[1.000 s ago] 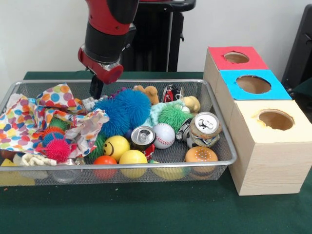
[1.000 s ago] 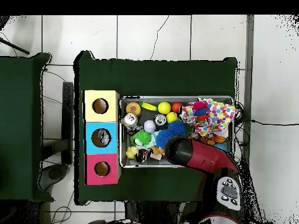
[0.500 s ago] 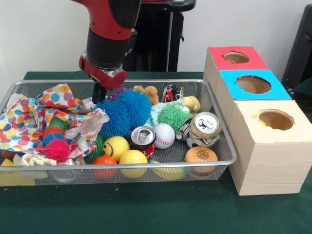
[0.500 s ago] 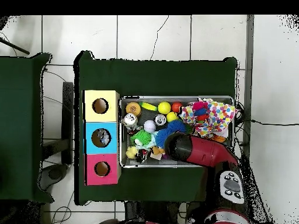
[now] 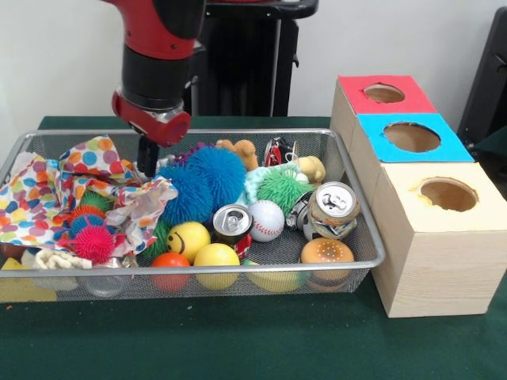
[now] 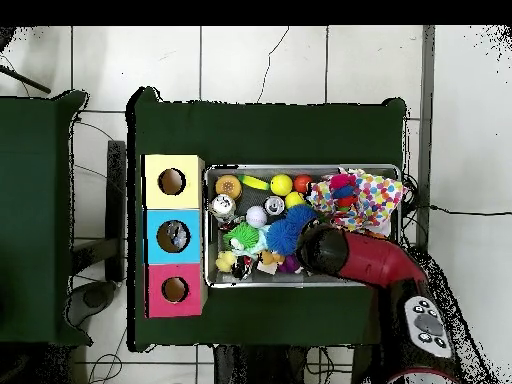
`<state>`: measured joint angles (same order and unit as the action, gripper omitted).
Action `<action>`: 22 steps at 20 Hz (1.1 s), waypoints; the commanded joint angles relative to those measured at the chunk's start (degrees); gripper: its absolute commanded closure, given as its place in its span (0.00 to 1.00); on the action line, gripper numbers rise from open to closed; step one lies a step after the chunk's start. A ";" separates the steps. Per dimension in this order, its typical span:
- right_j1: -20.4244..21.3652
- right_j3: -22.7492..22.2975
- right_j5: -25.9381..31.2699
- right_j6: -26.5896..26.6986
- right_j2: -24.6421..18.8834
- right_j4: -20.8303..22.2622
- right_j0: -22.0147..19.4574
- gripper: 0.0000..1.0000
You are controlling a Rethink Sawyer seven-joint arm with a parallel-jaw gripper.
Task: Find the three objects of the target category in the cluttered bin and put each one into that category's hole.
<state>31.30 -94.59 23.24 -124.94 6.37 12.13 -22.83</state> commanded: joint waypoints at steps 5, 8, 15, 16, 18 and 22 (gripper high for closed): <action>5.03 -0.62 9.66 15.39 -10.74 6.50 -9.50 1.00; 5.63 -1.35 9.79 14.53 -11.91 7.61 -10.47 1.00; 5.88 -1.59 10.24 12.55 -13.51 9.82 -11.04 1.00; 5.82 -1.54 10.26 12.31 -13.64 10.04 -11.10 1.00; 5.54 -1.26 10.33 11.86 -13.90 10.44 -11.23 1.00; 5.45 -0.93 10.74 11.38 -14.41 11.01 -11.66 1.00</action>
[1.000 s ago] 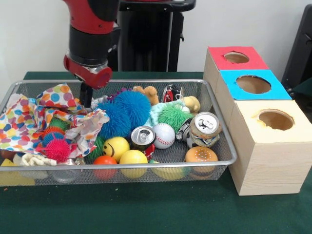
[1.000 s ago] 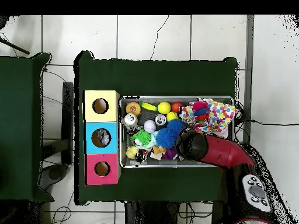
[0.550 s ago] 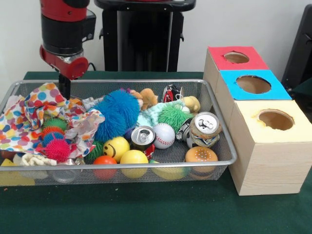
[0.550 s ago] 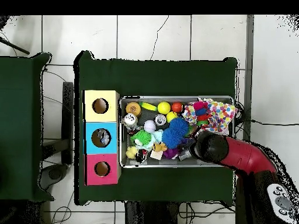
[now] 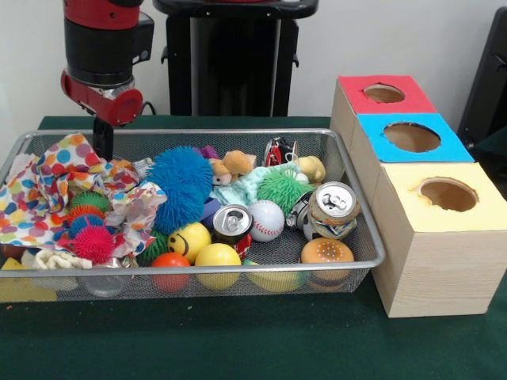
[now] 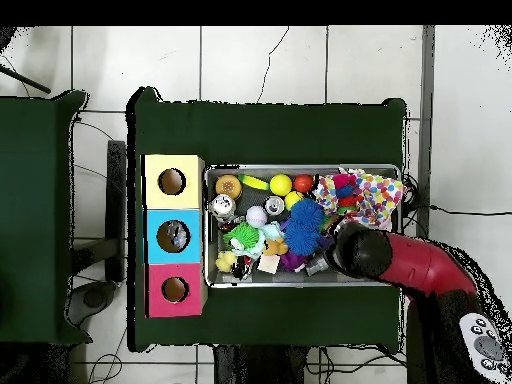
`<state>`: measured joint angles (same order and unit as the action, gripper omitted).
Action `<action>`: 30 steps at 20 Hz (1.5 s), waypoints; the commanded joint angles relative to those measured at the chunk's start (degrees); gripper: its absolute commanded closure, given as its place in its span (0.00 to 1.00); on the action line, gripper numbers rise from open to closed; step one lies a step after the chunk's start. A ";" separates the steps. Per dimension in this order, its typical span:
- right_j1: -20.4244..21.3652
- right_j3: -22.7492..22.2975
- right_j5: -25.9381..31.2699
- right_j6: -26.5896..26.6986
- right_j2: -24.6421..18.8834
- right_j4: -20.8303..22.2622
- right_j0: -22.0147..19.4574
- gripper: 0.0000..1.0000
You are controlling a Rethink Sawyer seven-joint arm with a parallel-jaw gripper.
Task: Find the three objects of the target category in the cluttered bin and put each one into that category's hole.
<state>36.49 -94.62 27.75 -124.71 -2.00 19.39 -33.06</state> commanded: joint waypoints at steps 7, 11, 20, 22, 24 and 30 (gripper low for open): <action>0.20 -0.40 7.08 11.05 -6.81 4.46 -2.08 1.00; 0.44 -0.49 7.36 10.83 -7.17 4.36 -2.32 1.00; 3.09 1.93 14.88 18.96 -11.02 4.90 -8.80 1.00; 3.23 2.20 15.62 18.74 -11.81 4.72 -9.71 1.00; 3.42 2.55 16.68 19.31 -12.81 4.76 -10.67 1.00; 3.76 2.57 18.44 21.07 -15.20 6.01 -13.21 1.00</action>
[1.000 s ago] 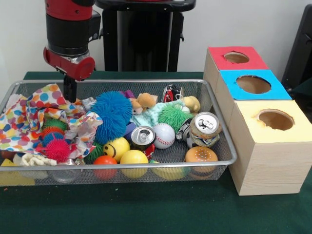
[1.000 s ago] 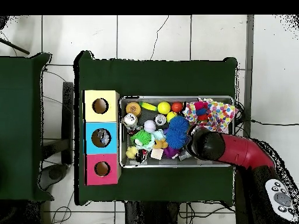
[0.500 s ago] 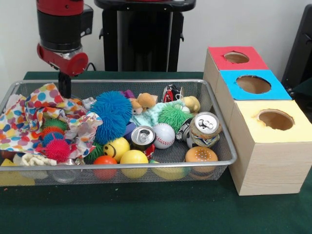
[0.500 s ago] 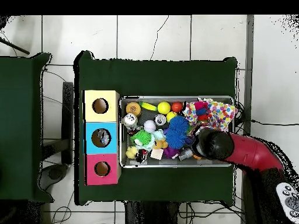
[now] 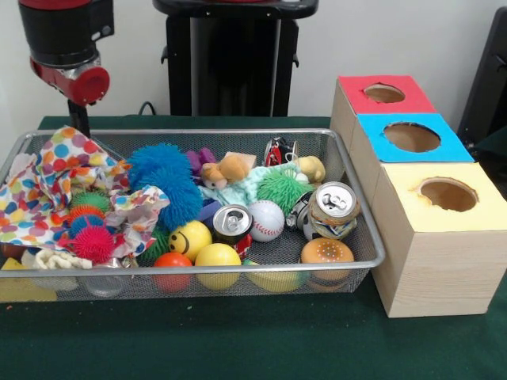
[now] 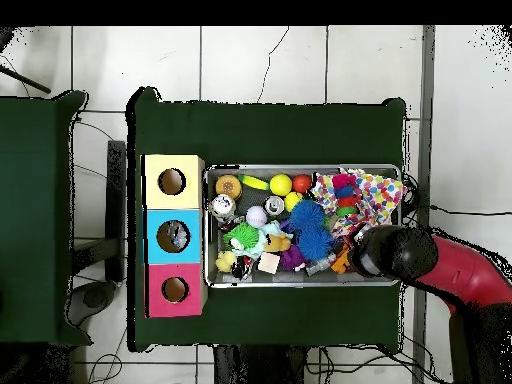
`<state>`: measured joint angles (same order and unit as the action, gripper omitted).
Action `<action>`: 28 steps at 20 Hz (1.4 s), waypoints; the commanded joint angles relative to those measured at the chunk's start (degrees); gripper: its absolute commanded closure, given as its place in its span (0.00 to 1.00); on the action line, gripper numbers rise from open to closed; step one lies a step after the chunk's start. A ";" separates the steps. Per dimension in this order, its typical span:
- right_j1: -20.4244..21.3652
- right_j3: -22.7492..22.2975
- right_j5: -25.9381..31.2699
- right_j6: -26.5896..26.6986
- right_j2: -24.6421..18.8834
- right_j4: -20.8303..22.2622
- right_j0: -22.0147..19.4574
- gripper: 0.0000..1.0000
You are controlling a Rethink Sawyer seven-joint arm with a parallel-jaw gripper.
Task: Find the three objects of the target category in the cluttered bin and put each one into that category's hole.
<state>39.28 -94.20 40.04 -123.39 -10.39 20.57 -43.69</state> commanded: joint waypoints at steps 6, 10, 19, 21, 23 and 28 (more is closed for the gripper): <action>0.83 1.57 5.76 18.54 -7.63 6.16 -2.82 1.00; 1.31 0.65 5.60 17.95 -8.22 7.06 -3.24 1.00; 1.48 -0.13 4.84 18.32 -10.43 9.02 -4.78 1.00; 1.50 -0.58 4.26 16.99 -10.53 9.03 -4.94 1.00; 1.57 -0.60 3.58 16.22 -10.53 9.75 -4.81 0.00; 0.68 -0.43 3.59 15.20 -10.68 10.98 -4.28 0.00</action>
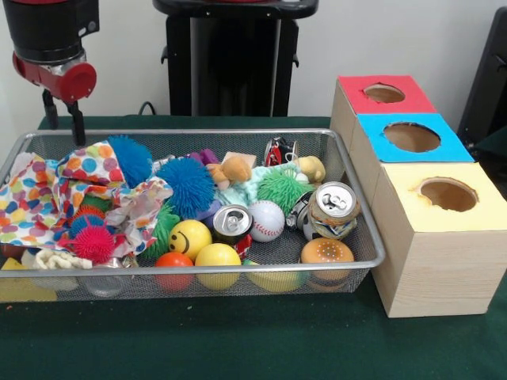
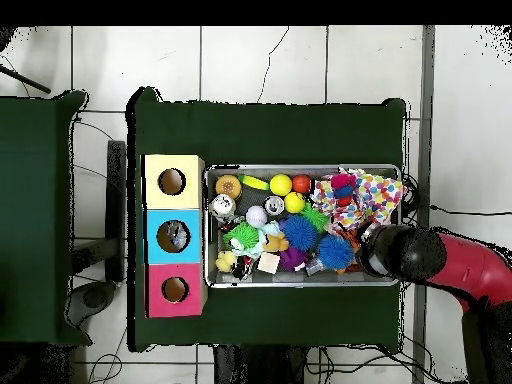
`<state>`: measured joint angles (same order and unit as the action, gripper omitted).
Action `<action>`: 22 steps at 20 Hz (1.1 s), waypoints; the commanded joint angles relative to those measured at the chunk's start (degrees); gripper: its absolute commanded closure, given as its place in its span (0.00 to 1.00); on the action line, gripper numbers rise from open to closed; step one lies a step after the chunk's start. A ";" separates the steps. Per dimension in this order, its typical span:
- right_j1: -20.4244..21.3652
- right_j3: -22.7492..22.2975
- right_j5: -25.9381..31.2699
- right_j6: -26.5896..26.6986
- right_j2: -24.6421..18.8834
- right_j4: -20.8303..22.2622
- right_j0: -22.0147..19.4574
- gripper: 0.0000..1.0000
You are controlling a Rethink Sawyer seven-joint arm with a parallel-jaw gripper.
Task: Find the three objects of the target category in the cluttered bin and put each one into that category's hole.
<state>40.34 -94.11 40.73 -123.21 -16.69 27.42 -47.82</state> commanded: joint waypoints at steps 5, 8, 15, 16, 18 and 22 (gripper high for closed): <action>-1.29 -0.98 0.86 13.72 -4.92 4.91 -0.25 0.00; -3.50 0.94 0.33 14.71 -5.61 6.14 -0.43 0.00; -9.04 3.87 -3.60 16.15 -8.82 8.01 -1.73 0.00; -9.47 4.33 -2.97 16.91 -9.23 8.38 -1.79 0.00; -10.54 5.52 -2.68 17.01 -9.73 9.25 -1.61 0.00; -12.33 6.80 -2.13 18.08 -11.63 10.05 -2.10 0.00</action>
<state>33.39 -91.79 40.72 -123.21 -21.37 33.42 -49.15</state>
